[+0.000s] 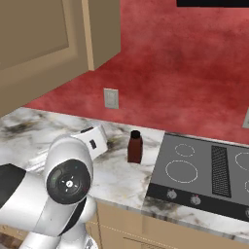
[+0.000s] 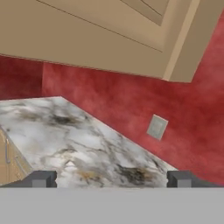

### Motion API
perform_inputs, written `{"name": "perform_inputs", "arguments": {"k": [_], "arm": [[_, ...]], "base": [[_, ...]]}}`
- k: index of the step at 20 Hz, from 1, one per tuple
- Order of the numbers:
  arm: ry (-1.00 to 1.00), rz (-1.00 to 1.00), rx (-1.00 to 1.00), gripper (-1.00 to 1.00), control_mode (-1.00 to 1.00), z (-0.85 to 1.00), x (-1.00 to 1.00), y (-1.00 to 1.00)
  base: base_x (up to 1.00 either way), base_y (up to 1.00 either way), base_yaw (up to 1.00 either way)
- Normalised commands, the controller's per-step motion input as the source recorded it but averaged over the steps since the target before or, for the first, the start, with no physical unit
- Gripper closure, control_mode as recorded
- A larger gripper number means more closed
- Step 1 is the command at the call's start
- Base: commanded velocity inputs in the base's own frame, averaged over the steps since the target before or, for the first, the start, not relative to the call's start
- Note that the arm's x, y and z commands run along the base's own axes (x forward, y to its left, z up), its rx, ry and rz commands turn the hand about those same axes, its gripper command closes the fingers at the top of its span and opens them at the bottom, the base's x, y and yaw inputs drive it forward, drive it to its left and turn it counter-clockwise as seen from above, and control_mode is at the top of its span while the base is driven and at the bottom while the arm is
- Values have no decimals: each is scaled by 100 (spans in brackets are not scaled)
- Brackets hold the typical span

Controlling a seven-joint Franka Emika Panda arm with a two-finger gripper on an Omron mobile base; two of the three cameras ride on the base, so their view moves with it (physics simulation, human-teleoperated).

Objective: Collect the paprika, ketchup, and shaker from the cabinet and place them next to the stove.

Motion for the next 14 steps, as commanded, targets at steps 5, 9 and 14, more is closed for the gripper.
{"name": "perform_inputs", "arguments": {"k": [5,9,14], "arm": [[3,1,-3,-100,100,-11,-4,14],[0,0,0,-100,100,0,0,0],[0,0,0,-100,100,0,0,0]], "base": [[-8,5,0],[-75,28,0],[-95,49,0]]}}
